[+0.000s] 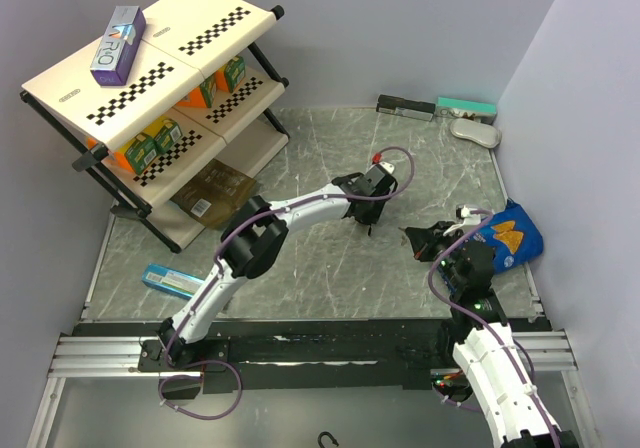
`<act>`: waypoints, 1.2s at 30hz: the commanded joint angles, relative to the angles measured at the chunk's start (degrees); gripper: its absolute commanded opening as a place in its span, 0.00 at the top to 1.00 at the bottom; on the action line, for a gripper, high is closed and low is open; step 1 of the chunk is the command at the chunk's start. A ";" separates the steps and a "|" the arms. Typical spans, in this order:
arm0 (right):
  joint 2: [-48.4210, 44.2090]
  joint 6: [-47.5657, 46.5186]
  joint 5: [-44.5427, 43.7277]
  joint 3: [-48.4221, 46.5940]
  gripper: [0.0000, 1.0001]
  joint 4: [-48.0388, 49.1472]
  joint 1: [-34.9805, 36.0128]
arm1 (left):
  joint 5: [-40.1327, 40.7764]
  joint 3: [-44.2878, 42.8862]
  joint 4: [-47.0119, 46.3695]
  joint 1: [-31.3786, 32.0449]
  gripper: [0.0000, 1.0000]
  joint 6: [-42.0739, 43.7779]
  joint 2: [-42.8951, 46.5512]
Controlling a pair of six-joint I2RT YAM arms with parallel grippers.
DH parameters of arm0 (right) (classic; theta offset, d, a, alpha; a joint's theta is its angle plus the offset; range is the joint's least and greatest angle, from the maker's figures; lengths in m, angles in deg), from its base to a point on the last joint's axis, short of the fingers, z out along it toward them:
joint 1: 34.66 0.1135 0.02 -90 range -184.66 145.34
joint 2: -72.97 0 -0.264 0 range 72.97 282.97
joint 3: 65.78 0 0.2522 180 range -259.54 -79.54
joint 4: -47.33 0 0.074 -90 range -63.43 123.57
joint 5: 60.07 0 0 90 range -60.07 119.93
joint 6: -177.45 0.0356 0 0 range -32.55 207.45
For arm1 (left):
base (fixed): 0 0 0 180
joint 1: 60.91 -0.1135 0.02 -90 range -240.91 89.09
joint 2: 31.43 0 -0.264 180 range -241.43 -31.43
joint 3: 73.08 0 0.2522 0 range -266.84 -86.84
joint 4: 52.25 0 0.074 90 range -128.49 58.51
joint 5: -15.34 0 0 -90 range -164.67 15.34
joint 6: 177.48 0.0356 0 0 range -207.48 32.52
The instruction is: Unlock with the key
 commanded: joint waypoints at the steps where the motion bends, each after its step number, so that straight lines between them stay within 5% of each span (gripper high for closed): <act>1: -0.25 -0.83 -0.13 0.52 1.00 2.31 0.11 | -9.39 2.32 2.33 -1.37 0.95 -3.95 -2.65; 7: 0.09 -0.83 2.33 2.63 1.00 6.52 0.20 | -26.98 15.22 -16.63 -7.35 0.99 -16.85 7.53; 11: 1.41 0.14 2.60 6.05 1.00 13.28 1.69 | -35.95 30.75 -36.23 -10.77 0.99 -34.92 14.76; 19: 5.63 -1.88 -12.75 10.01 1.00 23.22 17.41 | -35.10 48.63 -61.38 -11.40 0.99 -65.34 22.94; 27: 18.18 -4.08 -19.55 10.55 1.00 37.45 26.47 | -25.88 58.48 -62.63 -11.14 0.99 -78.65 29.88; 36: 25.67 -3.20 -28.07 8.87 1.00 40.98 34.29 | -27.88 56.82 -63.06 -11.22 0.99 -84.19 27.34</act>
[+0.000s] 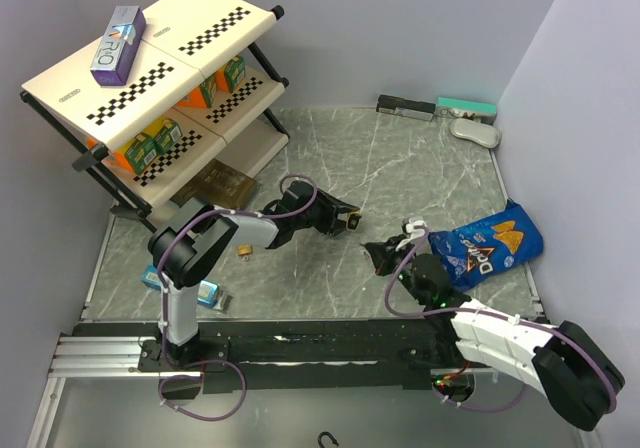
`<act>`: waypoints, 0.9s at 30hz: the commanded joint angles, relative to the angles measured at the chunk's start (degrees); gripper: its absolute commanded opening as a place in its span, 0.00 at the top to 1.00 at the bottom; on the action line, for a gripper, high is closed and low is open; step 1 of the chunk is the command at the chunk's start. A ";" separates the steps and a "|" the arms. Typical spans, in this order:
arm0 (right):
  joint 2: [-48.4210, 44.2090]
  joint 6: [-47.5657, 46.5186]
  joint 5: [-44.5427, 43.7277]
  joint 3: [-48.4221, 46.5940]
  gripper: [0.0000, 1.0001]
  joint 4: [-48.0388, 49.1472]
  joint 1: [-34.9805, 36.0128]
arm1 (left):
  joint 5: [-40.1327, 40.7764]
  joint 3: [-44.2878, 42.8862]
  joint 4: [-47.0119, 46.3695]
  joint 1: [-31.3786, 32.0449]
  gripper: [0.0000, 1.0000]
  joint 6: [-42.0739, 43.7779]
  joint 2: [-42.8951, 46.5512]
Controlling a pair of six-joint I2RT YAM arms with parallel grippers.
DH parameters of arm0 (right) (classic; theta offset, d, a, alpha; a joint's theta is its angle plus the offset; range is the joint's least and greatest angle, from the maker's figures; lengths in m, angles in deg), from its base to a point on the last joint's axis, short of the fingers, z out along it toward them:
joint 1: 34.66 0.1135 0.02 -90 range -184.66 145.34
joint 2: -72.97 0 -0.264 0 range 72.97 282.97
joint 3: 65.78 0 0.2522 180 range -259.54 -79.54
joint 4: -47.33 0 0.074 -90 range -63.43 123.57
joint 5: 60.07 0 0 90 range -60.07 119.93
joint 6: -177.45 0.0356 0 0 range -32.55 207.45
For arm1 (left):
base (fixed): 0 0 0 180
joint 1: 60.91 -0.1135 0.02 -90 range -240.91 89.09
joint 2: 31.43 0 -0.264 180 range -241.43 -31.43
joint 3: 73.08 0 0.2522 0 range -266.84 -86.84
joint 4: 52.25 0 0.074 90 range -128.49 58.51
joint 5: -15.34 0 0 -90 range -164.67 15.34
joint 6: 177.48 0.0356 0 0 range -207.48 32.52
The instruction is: Unlock with the key
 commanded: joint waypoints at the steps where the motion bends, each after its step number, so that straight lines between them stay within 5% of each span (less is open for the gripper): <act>1: 0.90 -0.90 -7.04 -0.18 1.00 8.24 4.18 | -1.44 -2.28 -6.28 0.19 0.99 -8.38 -0.27; 10: 7.84 -6.53 -17.07 -1.94 1.00 15.01 8.93 | -2.15 -1.41 -7.87 0.27 0.99 -9.70 0.00; 27: 13.91 -12.07 -20.77 -4.48 1.00 25.04 10.60 | -4.17 -0.35 -8.58 0.36 0.99 -9.97 -0.36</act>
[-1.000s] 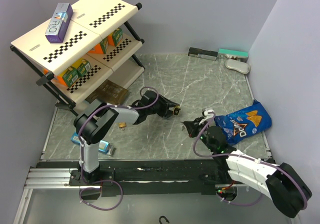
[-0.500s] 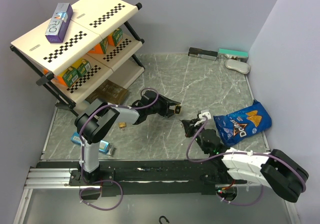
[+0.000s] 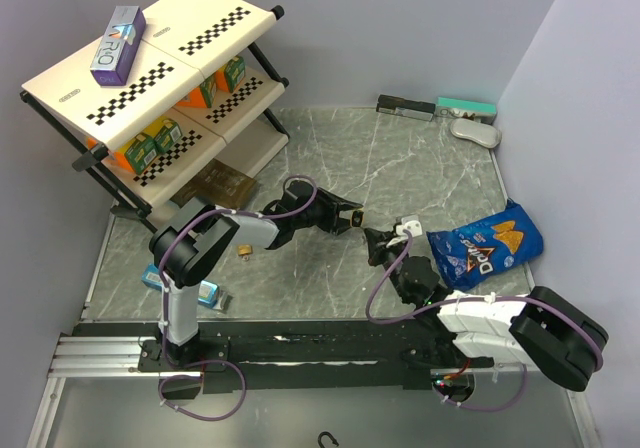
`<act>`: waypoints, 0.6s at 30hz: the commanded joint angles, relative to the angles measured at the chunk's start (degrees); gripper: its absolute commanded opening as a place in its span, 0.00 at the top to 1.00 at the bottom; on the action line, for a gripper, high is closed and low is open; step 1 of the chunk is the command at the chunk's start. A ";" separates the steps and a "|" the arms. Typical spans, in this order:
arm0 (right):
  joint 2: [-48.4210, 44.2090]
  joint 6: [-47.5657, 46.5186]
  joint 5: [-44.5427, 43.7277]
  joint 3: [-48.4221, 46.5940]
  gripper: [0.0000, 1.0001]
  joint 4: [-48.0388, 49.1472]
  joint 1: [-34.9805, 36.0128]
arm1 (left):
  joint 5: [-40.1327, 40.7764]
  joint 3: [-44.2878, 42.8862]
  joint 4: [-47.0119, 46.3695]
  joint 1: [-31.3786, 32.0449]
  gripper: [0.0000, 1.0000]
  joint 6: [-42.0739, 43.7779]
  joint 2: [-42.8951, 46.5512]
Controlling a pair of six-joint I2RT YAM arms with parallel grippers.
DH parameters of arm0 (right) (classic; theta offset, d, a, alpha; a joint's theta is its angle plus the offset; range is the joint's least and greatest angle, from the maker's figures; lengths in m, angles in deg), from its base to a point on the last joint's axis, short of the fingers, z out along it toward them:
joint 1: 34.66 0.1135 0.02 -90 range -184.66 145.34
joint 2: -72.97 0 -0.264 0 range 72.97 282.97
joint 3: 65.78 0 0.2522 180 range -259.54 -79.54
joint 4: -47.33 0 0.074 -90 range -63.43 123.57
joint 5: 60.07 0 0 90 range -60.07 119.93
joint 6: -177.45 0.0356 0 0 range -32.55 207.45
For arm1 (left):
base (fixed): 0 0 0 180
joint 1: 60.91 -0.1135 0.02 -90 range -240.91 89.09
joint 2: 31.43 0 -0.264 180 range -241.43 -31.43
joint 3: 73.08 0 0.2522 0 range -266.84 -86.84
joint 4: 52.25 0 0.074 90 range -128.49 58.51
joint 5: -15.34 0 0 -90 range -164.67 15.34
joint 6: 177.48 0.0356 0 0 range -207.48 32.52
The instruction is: Unlock with the key
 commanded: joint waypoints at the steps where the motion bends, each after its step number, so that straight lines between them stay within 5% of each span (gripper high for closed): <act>1: 0.23 -1.82 -1.51 -2.47 1.00 5.08 0.48 | -0.72 -0.50 -4.09 0.34 0.99 -2.99 0.36; 18: 5.86 -4.37 -3.27 -5.64 1.00 6.59 0.57 | -1.51 -0.42 -5.41 0.87 0.99 -3.78 -0.16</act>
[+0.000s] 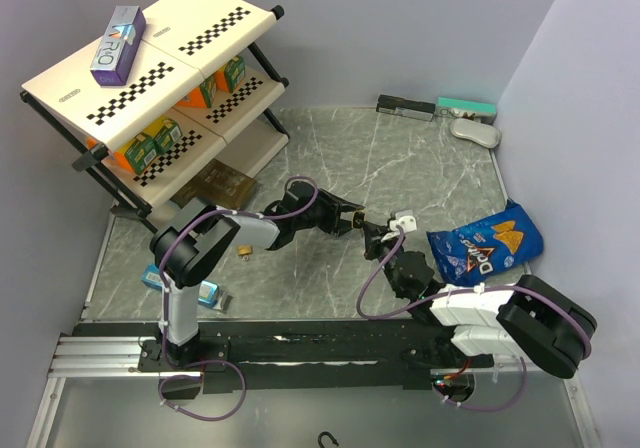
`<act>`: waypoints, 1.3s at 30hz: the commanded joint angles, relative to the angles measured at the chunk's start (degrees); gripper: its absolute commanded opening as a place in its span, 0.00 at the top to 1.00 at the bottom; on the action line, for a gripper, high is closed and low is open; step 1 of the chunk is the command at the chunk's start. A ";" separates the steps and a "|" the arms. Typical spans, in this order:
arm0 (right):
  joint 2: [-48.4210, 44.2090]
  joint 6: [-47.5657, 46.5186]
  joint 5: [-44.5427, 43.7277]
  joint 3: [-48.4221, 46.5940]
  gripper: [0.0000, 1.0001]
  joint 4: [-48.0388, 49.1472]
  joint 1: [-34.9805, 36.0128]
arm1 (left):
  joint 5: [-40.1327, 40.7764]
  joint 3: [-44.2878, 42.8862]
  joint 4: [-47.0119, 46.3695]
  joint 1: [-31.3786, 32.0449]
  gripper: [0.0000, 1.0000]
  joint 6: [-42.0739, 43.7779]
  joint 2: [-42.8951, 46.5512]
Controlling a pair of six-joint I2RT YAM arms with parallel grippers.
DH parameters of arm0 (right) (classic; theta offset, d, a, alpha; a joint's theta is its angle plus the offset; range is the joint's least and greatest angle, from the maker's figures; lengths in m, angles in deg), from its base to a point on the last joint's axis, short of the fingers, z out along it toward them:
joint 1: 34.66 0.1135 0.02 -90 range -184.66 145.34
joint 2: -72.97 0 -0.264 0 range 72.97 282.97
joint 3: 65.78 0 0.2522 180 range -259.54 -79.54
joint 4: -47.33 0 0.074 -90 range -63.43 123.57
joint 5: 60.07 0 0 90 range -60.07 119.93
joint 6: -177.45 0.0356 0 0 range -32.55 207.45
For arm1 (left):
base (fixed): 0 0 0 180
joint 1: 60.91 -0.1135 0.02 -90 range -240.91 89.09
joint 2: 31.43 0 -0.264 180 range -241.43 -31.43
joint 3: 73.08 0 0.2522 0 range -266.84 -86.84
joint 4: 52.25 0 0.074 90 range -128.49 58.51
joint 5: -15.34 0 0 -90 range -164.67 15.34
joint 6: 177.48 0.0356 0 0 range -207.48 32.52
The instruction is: Unlock with the key
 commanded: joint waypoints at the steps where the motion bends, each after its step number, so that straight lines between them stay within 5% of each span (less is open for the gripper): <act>1: 0.33 -0.72 -1.54 -2.71 1.00 1.95 0.53 | -0.72 -0.42 -5.32 0.43 0.99 -3.52 -0.10; 39: -0.64 2.62 -6.55 -1.83 1.00 -4.21 2.28 | -1.69 0.29 -8.49 0.52 0.99 -5.89 -0.89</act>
